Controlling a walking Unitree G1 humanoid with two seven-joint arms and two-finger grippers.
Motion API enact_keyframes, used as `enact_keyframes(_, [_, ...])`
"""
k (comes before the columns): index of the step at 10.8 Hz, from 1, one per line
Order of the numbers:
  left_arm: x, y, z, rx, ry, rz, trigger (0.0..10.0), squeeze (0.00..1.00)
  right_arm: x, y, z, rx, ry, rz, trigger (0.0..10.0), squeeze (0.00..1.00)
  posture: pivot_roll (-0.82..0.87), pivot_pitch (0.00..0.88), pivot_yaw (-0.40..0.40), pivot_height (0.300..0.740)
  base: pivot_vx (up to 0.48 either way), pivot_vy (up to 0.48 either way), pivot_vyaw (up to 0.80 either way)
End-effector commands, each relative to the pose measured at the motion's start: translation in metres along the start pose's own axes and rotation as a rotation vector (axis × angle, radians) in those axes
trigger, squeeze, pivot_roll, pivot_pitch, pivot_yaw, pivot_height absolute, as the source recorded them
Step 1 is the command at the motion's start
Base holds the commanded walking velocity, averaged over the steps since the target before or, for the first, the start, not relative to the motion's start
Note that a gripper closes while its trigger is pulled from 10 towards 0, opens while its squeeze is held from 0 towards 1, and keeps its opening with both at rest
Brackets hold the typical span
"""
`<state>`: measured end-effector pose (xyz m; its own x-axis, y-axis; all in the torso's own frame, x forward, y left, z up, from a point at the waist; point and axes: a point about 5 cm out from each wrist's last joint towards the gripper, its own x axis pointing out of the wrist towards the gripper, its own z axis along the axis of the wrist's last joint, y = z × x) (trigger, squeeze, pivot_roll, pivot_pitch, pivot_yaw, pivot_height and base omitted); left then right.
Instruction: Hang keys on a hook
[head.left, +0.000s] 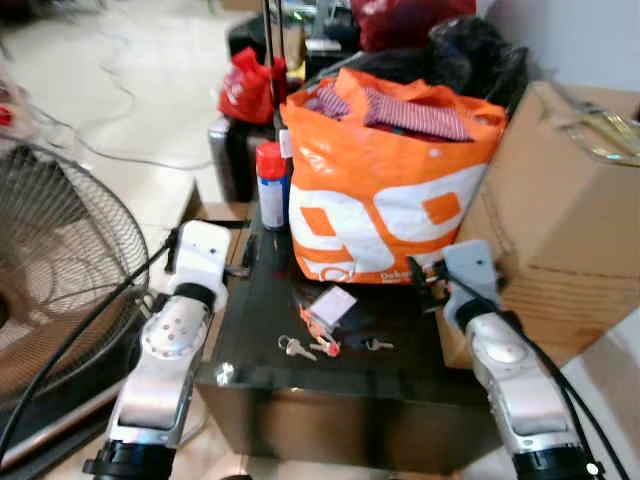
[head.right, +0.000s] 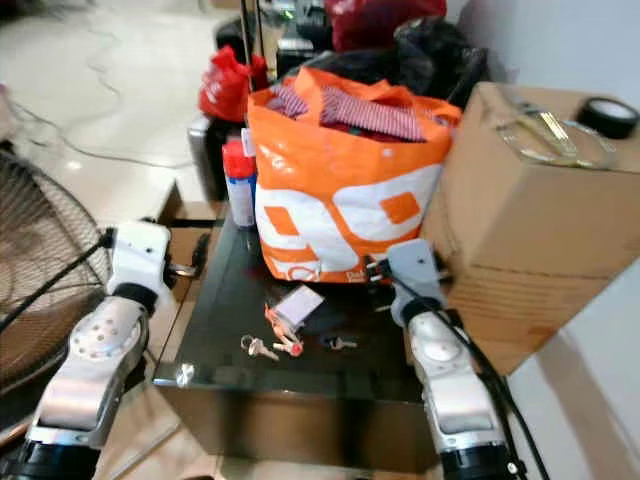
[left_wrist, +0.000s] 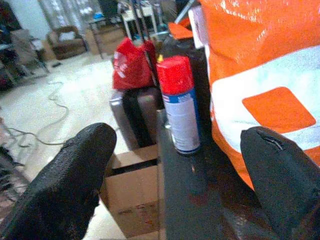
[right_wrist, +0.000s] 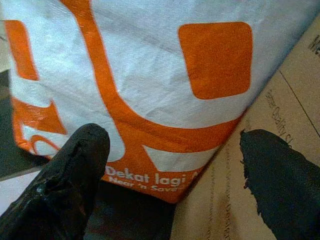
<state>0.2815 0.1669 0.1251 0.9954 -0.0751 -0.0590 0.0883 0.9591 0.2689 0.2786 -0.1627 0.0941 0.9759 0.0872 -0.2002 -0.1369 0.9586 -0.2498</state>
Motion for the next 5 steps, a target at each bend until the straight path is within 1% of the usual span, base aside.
enact_keyframes(1, [-0.0012,0.007,0.0014,0.006,-0.008,0.019,10.0,0.0,-0.0009,-0.0009,0.0026,-0.013,-0.011,0.016,10.0,1.0,-0.03,0.0,-0.011,0.74,0.0,0.0,0.8])
enact_keyframes(3, [-0.0023,0.0084,-0.0012,0.013,0.001,0.027,10.0,0.0,-0.0018,-0.0011,0.0024,-0.013,-0.01,0.022,10.0,1.0,-0.03,0.0,-0.013,0.74,0.261,0.0,0.8])
enact_keyframes(5, [-0.0026,0.008,-0.0014,0.01,0.003,0.03,10.0,0.0,-0.0023,-0.0034,0.0007,-0.007,0.004,0.0,10.0,1.0,-0.03,0.0,-0.018,0.74,0.285,0.0,0.0])
